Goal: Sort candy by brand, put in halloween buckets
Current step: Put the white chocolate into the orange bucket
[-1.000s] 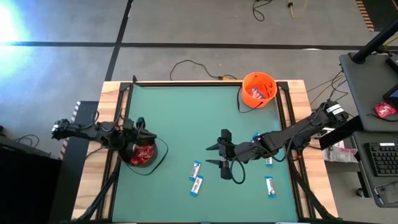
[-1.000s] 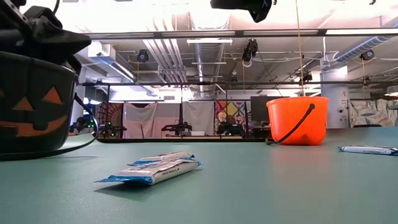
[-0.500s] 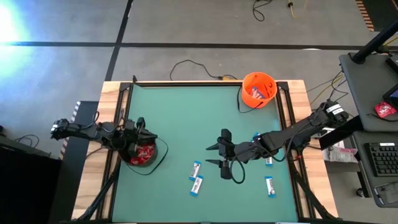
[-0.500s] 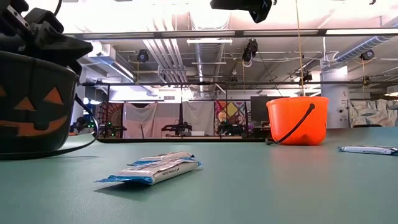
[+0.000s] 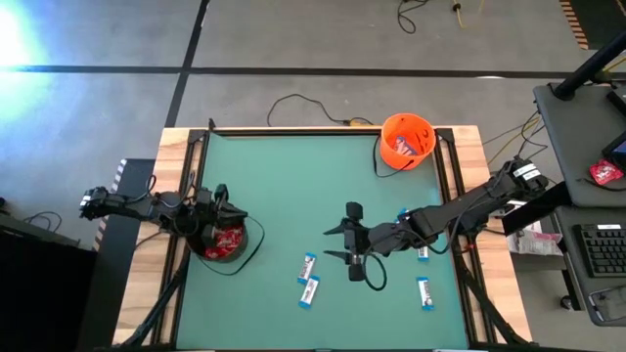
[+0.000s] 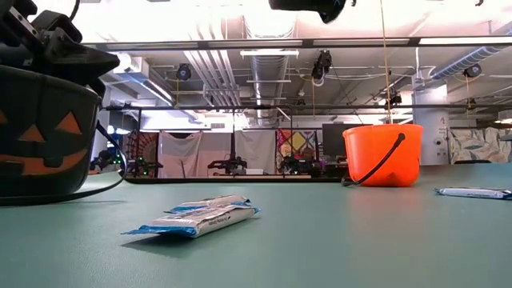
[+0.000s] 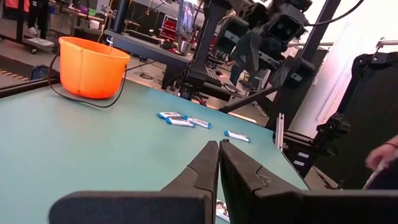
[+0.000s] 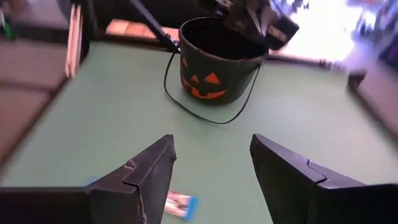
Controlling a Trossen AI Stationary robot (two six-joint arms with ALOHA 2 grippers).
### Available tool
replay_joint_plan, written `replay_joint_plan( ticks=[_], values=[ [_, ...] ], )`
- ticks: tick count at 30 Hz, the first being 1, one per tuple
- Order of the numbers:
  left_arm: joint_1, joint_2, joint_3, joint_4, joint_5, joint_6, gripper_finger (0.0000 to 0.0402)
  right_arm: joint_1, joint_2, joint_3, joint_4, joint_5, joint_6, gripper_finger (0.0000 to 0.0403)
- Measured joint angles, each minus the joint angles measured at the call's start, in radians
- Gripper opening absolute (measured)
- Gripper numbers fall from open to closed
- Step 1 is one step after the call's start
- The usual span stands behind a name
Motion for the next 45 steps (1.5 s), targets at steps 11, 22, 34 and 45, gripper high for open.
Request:
replay_joint_plan(
  ticks=[11, 22, 34, 45],
  values=[
    [0.0, 0.0, 0.0, -0.002, 0.0, 0.0, 0.0, -0.026, 0.0, 0.001, 0.133, 0.001, -0.606, 0.0208],
    [0.0, -0.001, 0.0, -0.001, 0.0, -0.001, 0.0, -0.031, 0.0, 0.001, 0.104, 0.42, -0.622, 0.0208],
    [0.0, 0.0, 0.0, 0.0, 0.0, -0.001, 0.0, -0.002, -0.001, 0.001, -0.197, 0.015, 0.064, 0.0208],
    [0.0, 0.0, 0.0, 0.003, 0.0, -0.001, 0.0, 0.031, 0.001, 0.0, -0.257, -0.154, 1.299, 0.0208]
  ],
)
